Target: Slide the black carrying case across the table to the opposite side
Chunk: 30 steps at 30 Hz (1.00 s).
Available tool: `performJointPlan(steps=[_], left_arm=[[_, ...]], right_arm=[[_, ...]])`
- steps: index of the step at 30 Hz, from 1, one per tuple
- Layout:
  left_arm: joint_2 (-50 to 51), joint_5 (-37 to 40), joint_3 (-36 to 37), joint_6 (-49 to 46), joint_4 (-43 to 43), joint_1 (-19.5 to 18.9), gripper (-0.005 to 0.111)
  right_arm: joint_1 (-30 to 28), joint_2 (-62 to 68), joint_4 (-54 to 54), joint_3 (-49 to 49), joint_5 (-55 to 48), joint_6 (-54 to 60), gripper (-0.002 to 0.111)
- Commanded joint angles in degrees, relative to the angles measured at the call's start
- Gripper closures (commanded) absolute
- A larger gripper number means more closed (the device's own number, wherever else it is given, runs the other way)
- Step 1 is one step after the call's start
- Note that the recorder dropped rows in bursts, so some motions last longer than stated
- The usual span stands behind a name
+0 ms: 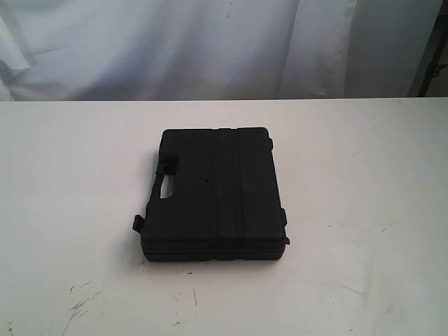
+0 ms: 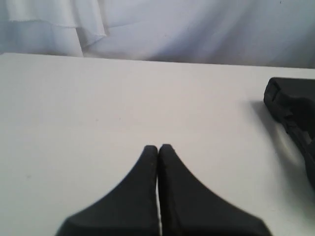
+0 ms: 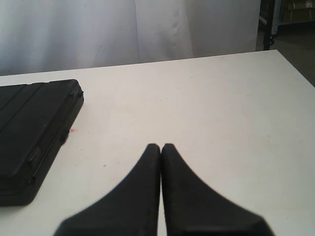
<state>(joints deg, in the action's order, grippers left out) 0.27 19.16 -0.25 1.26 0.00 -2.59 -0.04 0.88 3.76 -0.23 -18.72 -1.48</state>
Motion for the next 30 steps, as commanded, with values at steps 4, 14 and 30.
performJointPlan(steps=[4, 14, 30], left_arm=[[-0.27, -16.05, 0.25, -0.03, -3.96, -0.11, 0.107], [-0.27, -20.57, 0.25, -0.16, -3.96, -0.11, 0.107], [11.48, -17.12, -16.81, 1.74, -9.77, -0.11, 0.107]], right_arm=[[-0.44, -0.22, 0.24, 0.23, 0.00, -0.30, 0.108], [-0.44, -0.22, 0.24, 0.23, 0.00, -0.69, 0.108], [-0.44, -0.22, 0.24, 0.23, 0.00, -0.69, 0.108]])
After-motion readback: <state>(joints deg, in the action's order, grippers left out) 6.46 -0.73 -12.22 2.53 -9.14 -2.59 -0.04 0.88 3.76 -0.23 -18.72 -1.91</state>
